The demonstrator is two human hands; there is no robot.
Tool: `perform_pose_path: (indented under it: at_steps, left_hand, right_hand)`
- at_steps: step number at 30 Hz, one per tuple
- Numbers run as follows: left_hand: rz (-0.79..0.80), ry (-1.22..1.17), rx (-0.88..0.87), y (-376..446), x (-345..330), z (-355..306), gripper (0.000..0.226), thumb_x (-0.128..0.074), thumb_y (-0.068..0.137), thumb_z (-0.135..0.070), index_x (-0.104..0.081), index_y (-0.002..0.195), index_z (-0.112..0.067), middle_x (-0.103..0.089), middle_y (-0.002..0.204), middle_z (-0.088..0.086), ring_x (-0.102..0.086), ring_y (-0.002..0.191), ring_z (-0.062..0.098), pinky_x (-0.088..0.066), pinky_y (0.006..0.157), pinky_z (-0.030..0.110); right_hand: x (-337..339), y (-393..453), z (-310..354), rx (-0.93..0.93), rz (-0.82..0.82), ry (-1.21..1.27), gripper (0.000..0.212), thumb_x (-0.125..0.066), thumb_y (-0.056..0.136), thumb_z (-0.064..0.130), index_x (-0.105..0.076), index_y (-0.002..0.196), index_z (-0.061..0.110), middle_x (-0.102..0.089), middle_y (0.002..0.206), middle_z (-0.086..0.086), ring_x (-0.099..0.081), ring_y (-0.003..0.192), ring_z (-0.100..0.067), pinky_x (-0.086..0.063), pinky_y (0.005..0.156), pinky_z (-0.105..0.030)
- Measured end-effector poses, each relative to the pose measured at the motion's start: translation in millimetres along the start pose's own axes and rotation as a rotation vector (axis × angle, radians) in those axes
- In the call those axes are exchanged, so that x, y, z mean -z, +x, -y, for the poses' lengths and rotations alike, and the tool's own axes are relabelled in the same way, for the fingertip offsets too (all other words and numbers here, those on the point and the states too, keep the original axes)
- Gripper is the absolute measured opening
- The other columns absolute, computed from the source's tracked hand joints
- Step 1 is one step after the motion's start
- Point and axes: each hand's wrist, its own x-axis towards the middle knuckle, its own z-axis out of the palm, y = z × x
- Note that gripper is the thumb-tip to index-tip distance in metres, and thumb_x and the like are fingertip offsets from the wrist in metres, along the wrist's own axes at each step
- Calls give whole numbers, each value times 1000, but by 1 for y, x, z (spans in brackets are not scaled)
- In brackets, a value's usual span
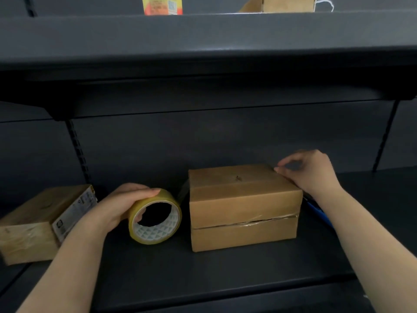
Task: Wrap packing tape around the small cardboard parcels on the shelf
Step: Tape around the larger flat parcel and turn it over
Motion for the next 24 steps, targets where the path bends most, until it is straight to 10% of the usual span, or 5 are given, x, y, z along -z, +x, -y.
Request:
perform_pose_path:
  at_steps: [11, 14, 19, 24]
  left_hand:
    - [15, -110, -56, -3, -1, 4, 45, -87, 28, -51, -66, 51, -19, -41, 40, -1, -43, 38, 12, -36, 38, 18]
    - [25, -47, -58, -4, -4, 3, 42, -86, 36, -50, -73, 58, -17, -58, 47, 5, -56, 49, 21, -44, 50, 24]
    - [26, 9, -44, -5, -7, 6, 77, -82, 18, -66, -77, 74, -14, -71, 70, 9, -66, 65, 19, -45, 58, 29]
    - [-12, -71, 7, -13, -2, 3, 24, -78, 60, -35, -68, 46, -19, -44, 40, -1, -45, 42, 13, -36, 42, 25]
  right_hand:
    - [1, 11, 31, -59, 304, -645, 21, -50, 93, 16, -66, 103, 7, -62, 91, -5, -59, 81, -21, -48, 70, -31]
    - [-2, 1, 57, -25, 281, -811, 30, -43, 93, 6, -52, 122, 6, -58, 115, -11, -57, 102, -28, -44, 74, -33]
    - [-27, -42, 100, 467, 691, -401, 59, -18, 97, 52, -9, 150, 27, -6, 158, 9, -6, 145, -14, -4, 116, -34]
    - [-31, -42, 90, 383, 692, -362, 61, -11, 92, 61, -19, 148, 36, -11, 155, 19, -11, 143, -6, -13, 113, -32]
